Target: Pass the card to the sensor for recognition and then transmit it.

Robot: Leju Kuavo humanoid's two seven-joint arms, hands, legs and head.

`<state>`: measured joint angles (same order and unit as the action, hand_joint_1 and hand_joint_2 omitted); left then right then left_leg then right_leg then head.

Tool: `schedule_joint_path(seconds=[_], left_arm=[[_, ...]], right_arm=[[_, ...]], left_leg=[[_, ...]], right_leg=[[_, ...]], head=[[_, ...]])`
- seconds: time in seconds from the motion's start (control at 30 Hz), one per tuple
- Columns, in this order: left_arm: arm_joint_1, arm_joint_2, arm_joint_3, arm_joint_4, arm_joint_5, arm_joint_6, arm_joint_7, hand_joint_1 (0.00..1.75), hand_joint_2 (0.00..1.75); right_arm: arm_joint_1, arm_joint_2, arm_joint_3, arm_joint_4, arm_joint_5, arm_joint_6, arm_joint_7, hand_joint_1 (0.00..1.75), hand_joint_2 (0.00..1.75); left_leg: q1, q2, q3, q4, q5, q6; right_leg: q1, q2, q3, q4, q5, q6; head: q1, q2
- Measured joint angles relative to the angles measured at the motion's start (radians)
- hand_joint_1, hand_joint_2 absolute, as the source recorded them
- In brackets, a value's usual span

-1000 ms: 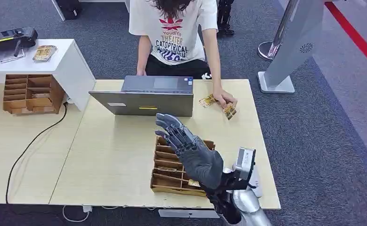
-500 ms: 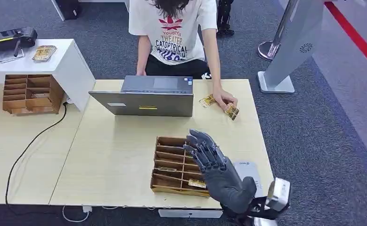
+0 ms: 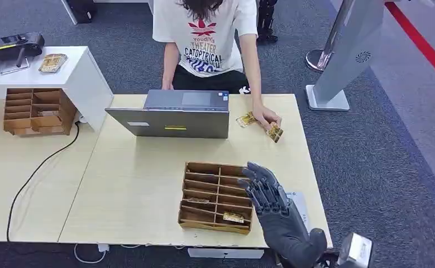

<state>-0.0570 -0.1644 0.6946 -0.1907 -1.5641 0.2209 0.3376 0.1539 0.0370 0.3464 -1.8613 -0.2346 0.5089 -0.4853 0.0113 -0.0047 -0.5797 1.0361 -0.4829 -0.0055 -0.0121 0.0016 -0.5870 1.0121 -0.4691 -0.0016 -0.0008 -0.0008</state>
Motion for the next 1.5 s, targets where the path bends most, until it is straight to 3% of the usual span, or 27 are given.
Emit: schedule_joint_path(seconds=[0.23, 0.9, 1.13, 1.5], left_arm=[[0.000, 0.000, -0.044, 0.000, -0.005, 0.000, 0.003, 0.00, 0.00], [-0.003, -0.010, -0.064, 0.000, -0.001, -0.014, 0.005, 0.00, 0.00], [-0.023, -0.019, -0.064, 0.000, 0.012, -0.041, 0.021, 0.00, 0.00], [-0.149, -0.044, -0.053, 0.000, 0.060, -0.095, 0.098, 0.00, 0.00]], right_arm=[[0.062, 0.000, -0.003, -0.039, 0.029, -0.025, -0.018, 0.00, 0.00], [0.071, 0.000, -0.002, -0.030, 0.035, -0.029, -0.016, 0.00, 0.00], [0.048, -0.001, 0.005, -0.013, 0.025, -0.020, 0.005, 0.00, 0.00], [-0.072, 0.001, 0.055, 0.080, -0.020, 0.050, 0.061, 0.00, 0.00]], left_leg=[[0.000, 0.000, 0.000, 0.000, 0.000, 0.000], [0.000, 0.000, 0.000, 0.000, 0.000, 0.001], [0.000, 0.000, 0.000, 0.000, 0.000, 0.000], [0.000, 0.000, 0.000, 0.000, 0.002, 0.000]], right_leg=[[0.000, 0.000, 0.000, 0.000, 0.000, 0.000], [0.000, 0.000, 0.000, 0.000, 0.000, 0.000], [0.000, 0.000, 0.001, 0.000, 0.001, 0.000], [0.000, 0.000, 0.001, 0.000, 0.003, 0.000]], head=[[0.000, 0.000], [0.000, 0.000], [0.000, 0.000], [0.000, 0.000]])
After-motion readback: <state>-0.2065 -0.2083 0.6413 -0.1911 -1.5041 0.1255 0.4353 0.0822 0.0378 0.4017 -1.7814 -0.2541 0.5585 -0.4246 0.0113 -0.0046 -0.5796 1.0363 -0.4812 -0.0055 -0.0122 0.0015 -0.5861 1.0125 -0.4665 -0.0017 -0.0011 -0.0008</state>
